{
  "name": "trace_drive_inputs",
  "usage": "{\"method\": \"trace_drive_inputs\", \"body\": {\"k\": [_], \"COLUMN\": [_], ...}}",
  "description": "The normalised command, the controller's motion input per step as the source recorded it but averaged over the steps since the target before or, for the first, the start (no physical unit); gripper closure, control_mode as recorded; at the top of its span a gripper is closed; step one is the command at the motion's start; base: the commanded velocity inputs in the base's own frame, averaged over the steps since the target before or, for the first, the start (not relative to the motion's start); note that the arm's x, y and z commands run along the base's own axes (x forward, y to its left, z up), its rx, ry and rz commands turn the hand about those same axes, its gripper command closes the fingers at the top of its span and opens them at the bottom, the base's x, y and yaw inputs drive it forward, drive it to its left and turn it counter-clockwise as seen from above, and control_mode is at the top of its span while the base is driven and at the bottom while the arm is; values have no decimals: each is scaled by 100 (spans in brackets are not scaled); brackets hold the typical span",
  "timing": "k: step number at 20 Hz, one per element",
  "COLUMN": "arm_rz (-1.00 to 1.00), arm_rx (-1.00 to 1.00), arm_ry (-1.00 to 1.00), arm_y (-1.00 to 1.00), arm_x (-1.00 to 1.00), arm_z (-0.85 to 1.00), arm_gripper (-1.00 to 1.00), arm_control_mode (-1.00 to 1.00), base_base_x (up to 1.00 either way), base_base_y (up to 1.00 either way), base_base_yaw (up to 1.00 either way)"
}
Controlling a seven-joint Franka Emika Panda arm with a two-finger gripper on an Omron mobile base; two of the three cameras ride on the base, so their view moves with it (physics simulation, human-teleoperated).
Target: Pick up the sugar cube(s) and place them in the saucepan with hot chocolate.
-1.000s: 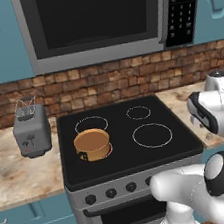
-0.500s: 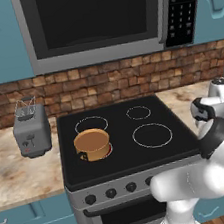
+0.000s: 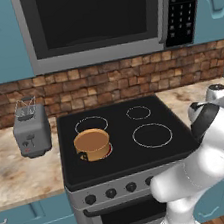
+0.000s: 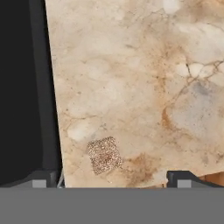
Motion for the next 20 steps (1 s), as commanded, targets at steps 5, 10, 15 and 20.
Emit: {"method": "trace_drive_inputs", "body": {"k": [5,10,15,20], "arm_rz": [0,0,0,3], "arm_rx": [0,1,2,1], "arm_ry": [0,0,0,0], "arm_y": [0,0,0,0], "arm_x": [0,2,4,15], "arm_z": [-39,-33,-20,-11], "arm_gripper": [-100,-100,-100,-100], "arm_control_mode": [-100,-100,-100,-100], "base_base_x": [0,0,0,0], "base_base_y": [0,0,0,0], "base_base_yaw": [0,0,0,0]}}
